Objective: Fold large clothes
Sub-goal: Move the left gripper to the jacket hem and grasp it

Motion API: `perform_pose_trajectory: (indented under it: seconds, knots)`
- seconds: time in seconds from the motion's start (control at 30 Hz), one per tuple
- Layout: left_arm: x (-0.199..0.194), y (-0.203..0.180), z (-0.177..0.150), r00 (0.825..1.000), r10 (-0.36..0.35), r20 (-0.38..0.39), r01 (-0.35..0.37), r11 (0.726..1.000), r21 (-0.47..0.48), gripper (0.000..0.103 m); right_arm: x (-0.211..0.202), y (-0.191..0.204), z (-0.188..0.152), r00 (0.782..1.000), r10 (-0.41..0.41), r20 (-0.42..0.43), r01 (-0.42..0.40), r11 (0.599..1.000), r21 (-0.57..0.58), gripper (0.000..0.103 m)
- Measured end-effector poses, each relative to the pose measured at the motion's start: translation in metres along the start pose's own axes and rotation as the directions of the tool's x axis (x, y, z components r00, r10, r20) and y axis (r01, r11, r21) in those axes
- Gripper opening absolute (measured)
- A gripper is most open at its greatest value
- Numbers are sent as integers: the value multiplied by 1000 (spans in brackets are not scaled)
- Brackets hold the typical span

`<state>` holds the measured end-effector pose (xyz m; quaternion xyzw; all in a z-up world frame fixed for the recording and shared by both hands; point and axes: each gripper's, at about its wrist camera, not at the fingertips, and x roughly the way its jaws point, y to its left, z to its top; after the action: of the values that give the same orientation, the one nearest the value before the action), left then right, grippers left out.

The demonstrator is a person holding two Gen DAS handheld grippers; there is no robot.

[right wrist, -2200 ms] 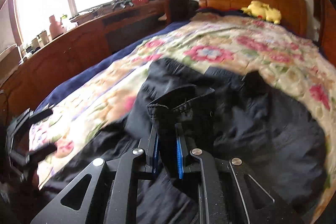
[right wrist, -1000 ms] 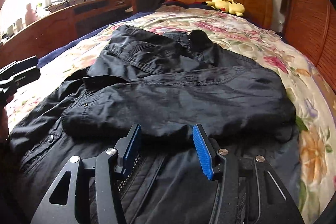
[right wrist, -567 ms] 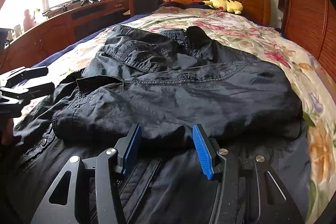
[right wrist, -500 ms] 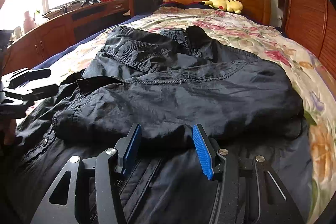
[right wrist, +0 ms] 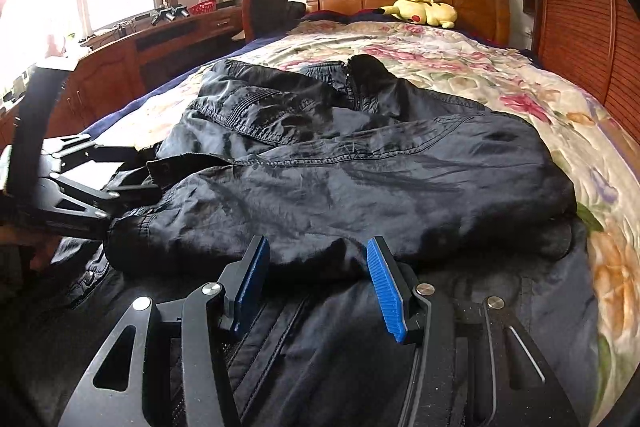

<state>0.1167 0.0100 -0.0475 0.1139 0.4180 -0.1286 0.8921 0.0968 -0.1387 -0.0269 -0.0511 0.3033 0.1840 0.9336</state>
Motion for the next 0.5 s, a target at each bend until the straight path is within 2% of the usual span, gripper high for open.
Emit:
perform_pose_trajectory:
  seconds: [0.27,0.37,0.43,0.5]
  knots:
    - [21,5,-7,996,-69,-51,66,997,-47,84,0,0,-1,1000,2,1,-2,1000,2,53]
    - [21,6,-9,993,-104,-48,102,994,-48,77,0,1,-1,1000,2,1,-2,1000,2,53]
    - [21,5,-9,994,-106,-41,104,994,-44,75,0,1,-1,1000,2,1,-2,1000,2,53]
    - [18,3,-9,993,-112,-30,111,993,-34,69,0,1,-1,1000,2,1,-2,1000,3,53]
